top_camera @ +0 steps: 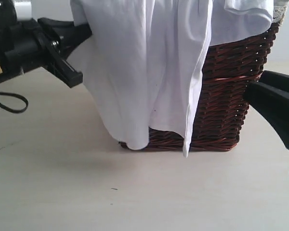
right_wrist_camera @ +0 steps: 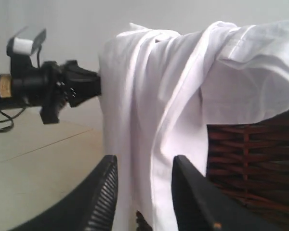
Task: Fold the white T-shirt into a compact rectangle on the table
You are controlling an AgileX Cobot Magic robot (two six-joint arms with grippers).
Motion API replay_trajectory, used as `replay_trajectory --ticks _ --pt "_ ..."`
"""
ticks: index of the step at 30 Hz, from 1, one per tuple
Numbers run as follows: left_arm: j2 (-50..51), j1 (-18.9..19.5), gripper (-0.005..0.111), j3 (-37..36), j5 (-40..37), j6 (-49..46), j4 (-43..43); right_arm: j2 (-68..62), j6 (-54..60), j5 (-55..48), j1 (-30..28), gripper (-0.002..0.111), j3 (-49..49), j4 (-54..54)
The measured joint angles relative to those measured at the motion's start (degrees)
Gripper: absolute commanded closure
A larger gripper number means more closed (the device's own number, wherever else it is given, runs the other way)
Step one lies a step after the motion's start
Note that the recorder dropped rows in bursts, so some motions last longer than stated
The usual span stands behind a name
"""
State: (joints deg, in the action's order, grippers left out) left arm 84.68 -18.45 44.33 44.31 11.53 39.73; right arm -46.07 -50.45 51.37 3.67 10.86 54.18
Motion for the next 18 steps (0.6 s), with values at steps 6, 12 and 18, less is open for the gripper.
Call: replay_trajectory --ticks 6,12,18 --pt "-8.92 -0.12 0.107 9.09 -4.58 2.44 0.00 0.00 5.10 -7.35 -0.13 0.070 0.00 -8.09" --pt "-14.15 -0.12 0.107 17.36 -5.81 5.54 0.25 0.00 5.78 -7.88 -0.13 0.070 0.00 -8.97" --pt "-16.48 -0.12 0.107 28.85 -5.71 7.73 0.37 0.00 5.98 -8.03 -0.13 0.070 0.00 -9.10"
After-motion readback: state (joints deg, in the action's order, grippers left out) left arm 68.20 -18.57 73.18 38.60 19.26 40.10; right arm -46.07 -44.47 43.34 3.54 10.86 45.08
